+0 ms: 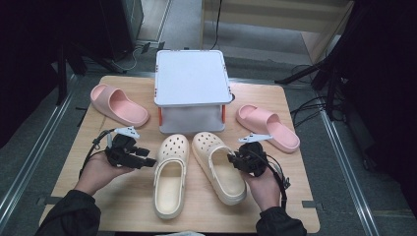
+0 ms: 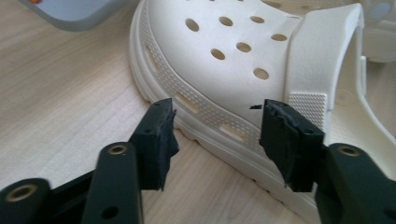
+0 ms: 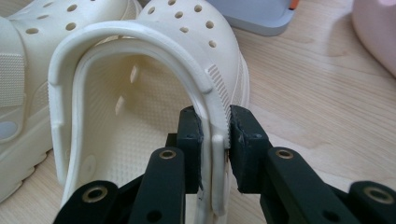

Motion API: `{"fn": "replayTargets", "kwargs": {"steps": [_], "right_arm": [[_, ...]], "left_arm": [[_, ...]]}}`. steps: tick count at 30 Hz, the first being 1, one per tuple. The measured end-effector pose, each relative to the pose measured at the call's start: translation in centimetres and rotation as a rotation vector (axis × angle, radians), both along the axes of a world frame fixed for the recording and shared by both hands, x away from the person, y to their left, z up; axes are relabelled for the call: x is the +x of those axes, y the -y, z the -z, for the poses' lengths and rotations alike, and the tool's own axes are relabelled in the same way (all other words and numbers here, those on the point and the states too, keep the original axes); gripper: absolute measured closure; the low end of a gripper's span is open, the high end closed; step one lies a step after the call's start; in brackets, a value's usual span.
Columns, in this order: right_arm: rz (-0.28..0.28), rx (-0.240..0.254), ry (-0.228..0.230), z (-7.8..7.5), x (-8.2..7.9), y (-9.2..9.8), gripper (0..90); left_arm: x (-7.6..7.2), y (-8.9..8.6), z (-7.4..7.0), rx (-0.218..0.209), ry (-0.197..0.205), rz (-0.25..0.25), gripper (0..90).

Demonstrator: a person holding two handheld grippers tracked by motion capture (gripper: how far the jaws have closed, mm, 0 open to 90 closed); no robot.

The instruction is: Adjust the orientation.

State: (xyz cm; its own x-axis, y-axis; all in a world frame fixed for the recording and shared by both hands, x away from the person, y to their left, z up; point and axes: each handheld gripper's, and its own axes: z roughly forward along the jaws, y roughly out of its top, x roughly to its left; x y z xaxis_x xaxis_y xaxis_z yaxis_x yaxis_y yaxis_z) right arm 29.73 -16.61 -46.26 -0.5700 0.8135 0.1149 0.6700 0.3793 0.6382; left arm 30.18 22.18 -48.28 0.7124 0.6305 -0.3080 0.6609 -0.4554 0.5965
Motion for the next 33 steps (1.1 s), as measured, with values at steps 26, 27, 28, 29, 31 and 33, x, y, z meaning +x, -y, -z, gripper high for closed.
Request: {"fn": "replayTargets", "kwargs": {"steps": [26,27,28,29,31,33], "right_arm": [[-0.082,0.061,-0.036,0.5,-1.3,0.6,54.8],[-0.096,0.066,-0.022,0.3,-1.6,0.8,54.5],[-0.106,0.066,-0.011,0.1,-1.9,1.0,54.5],[-0.126,0.066,0.016,-0.1,-2.3,1.4,55.9],[-0.156,0.084,0.045,-0.6,-2.9,2.1,60.2],[-0.161,0.112,0.061,-0.9,-3.0,2.9,64.4]], "left_arm": [[-0.1,-0.3,0.2,0.015,0.007,-0.004,46.2],[-0.1,-0.3,0.2,0.012,0.005,-0.006,46.2],[-0.2,-0.4,0.2,0.014,0.007,-0.01,46.2],[-0.1,-0.4,0.2,0.014,0.008,-0.014,46.1],[-0.1,-0.4,0.3,0.016,0.01,-0.013,46.0],[-0.2,-0.4,0.3,0.02,0.009,-0.015,45.9]]}}
